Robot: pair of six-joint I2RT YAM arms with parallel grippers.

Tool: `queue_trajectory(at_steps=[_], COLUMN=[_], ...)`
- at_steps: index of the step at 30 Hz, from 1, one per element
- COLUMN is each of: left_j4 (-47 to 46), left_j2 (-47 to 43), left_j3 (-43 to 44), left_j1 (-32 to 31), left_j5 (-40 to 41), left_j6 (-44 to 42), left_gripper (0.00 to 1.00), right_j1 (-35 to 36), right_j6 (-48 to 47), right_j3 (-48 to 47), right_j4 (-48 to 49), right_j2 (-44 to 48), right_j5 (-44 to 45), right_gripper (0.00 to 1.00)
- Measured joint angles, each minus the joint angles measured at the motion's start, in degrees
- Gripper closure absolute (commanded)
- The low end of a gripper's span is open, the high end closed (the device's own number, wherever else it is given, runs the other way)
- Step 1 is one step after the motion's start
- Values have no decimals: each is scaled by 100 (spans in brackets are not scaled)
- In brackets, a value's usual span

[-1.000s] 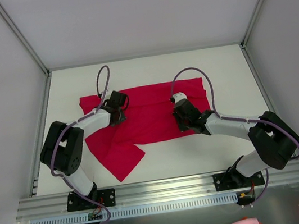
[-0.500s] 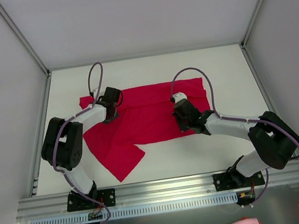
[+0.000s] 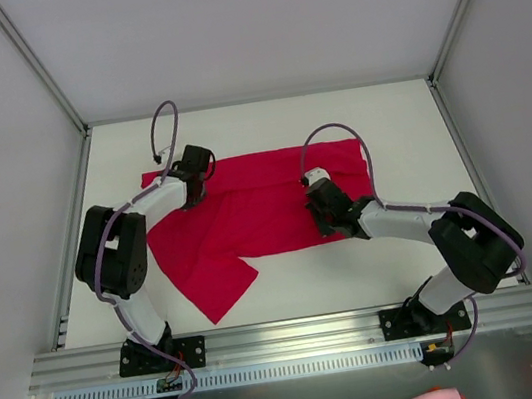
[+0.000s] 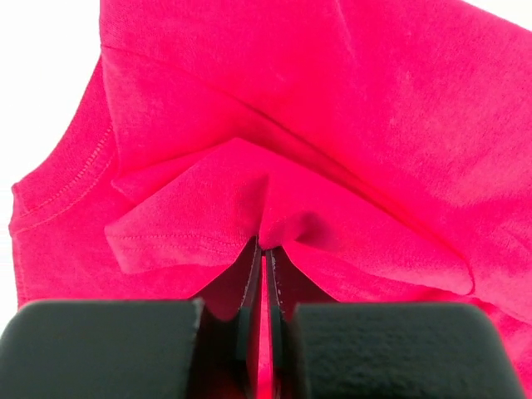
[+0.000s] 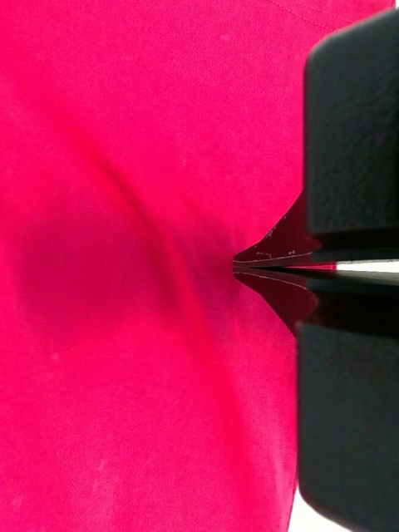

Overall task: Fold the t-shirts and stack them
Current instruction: Fold the flattened tshirt in 1/3 of the way

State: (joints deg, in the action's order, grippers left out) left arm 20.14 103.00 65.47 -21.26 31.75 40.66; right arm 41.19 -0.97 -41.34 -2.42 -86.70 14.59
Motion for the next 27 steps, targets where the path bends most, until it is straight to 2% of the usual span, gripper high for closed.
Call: queue_trajectory(at_steps=[18, 24, 25, 26, 27], left_j4=[70, 136, 136, 140, 138], left_j2=[138, 531, 579, 651, 728], left_j3=[695, 1574, 1652, 1744, 1818], left_j1=[232, 463, 501, 535, 564], left_j5=[190, 175, 168, 155, 138], left_j6=[-197, -319, -330, -365, -411], left_gripper=[100, 100, 96, 79, 43], right_j1=[0, 15, 24, 37, 55], right_j6=[-15, -17, -17, -20, -24], right_j3=[-127, -175, -177, -190, -212], right_j4=[-39, -46, -48, -59, -83], right_j2=[-140, -212, -216, -227, -249], right_j5=[9, -35, -37, -39, -39], right_gripper=[99, 99, 99, 99, 99])
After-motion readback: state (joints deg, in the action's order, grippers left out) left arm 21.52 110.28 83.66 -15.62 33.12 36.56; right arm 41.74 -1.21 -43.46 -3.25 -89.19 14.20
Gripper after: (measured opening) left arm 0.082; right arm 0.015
